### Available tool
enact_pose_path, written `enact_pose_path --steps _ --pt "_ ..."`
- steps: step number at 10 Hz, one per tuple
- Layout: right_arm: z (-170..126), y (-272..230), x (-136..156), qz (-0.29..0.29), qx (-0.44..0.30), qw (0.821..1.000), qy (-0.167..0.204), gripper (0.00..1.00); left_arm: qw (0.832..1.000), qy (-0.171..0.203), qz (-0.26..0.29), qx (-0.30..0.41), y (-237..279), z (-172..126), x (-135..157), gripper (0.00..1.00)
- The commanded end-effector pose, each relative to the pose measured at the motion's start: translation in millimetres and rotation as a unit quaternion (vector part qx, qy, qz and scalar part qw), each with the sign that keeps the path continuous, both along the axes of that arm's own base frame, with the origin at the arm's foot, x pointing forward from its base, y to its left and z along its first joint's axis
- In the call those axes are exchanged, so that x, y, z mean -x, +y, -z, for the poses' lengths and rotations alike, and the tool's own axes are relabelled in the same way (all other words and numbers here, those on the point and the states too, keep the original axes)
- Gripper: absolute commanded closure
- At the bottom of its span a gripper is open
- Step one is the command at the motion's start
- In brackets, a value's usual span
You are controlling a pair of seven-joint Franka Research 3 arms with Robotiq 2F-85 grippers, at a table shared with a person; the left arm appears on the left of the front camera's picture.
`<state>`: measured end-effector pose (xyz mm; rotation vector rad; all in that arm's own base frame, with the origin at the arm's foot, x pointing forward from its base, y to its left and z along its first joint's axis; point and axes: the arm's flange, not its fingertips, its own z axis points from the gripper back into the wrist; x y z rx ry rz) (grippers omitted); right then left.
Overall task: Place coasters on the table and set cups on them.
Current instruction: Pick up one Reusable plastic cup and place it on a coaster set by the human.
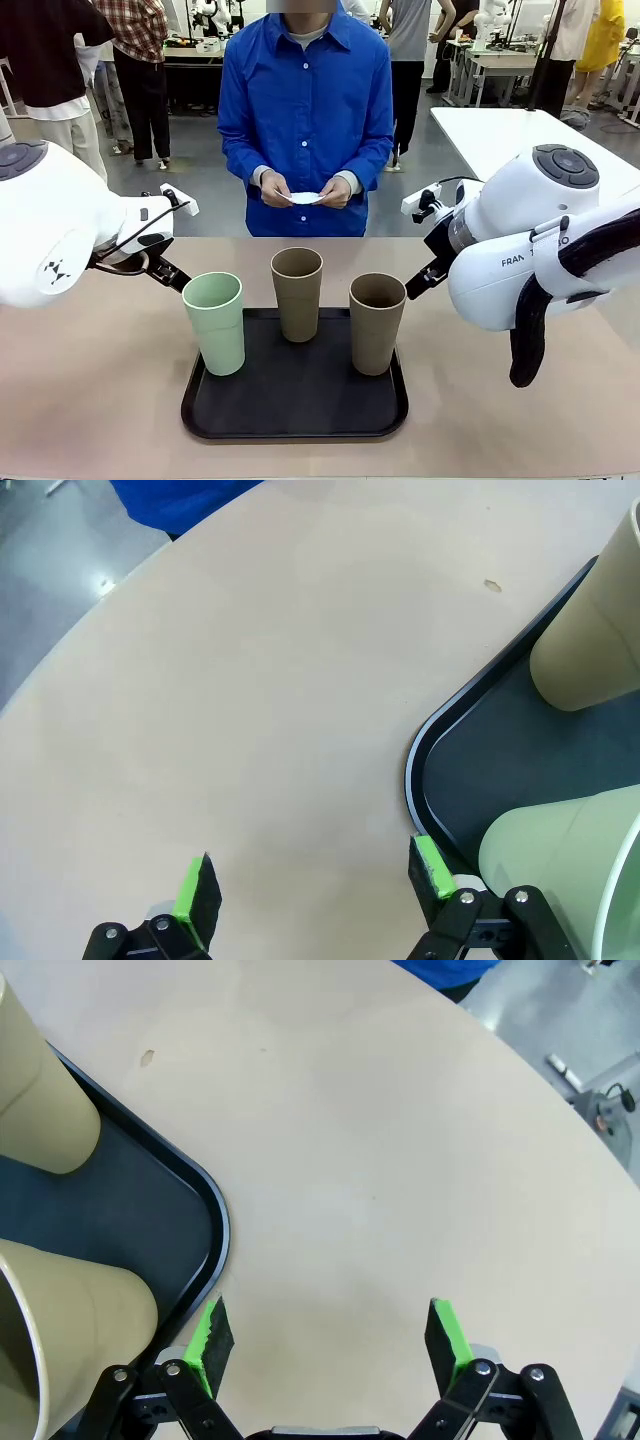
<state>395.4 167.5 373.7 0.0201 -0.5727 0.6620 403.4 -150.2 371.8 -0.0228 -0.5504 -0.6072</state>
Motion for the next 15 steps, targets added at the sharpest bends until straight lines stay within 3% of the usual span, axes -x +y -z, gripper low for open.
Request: enact_pose_path --steps 1,2,4,6,7,8,9,10,11,12,13,14,15 --pt "-35.4 1.7 8.0 0.028 -0.006 0.999 -0.045 0.00 0.999 -0.039 -0.006 -0.033 5.1 -39.5 8.5 0.00" --pt "-65.8 7.5 28.6 0.023 0.015 0.998 -0.052 0.00 0.997 -0.062 -0.005 -0.054 9.0 -73.0 30.6 0.00" --pt "-101.9 5.2 83.5 0.045 0.076 0.996 -0.019 0.00 0.996 -0.054 -0.032 -0.069 20.5 -103.8 73.3 0.00" --pt "-98.5 -15.6 136.1 0.065 0.121 0.989 0.045 0.00 0.997 0.051 -0.016 -0.048 33.4 -95.8 108.5 0.00" --pt "-71.9 -33.0 164.2 0.071 0.134 0.984 0.098 0.00 0.994 0.101 -0.010 -0.039 45.4 -80.5 127.6 0.00" --pt "-47.4 -49.4 171.2 0.089 0.126 0.979 0.132 0.00 0.991 0.124 -0.033 -0.032 51.4 -66.2 135.3 0.00" --pt "-32.8 -62.2 154.9 0.101 0.142 0.978 0.113 0.00 0.992 0.117 -0.040 -0.022 54.1 -54.2 131.5 0.00" --pt "-114.7 -10.7 122.7 0.078 0.148 0.982 0.092 0.00 0.994 0.095 -0.012 -0.054 23.1 -114.3 87.0 0.00" --pt "-114.7 -10.7 122.7 0.078 0.148 0.982 0.092 0.00 0.994 0.095 -0.012 -0.054 23.1 -114.3 87.0 0.00" --pt "-106.8 -18.3 122.2 0.086 0.156 0.977 0.121 0.00 0.991 0.122 -0.019 -0.043 28.1 -109.0 87.9 0.00" --pt "-106.3 -41.1 111.2 0.088 0.012 0.977 0.196 0.00 0.982 0.187 0.001 0.028 40.3 -100.2 74.1 0.00" --pt "-110.3 -67.2 106.5 0.095 -0.120 0.951 0.269 0.00 0.971 0.211 0.011 0.109 48.5 -107.9 69.7 0.00" --pt "-118.1 -91.2 100.8 0.097 -0.278 0.903 0.311 0.00 0.935 0.271 0.041 0.225 58.4 -126.3 55.6 0.00"
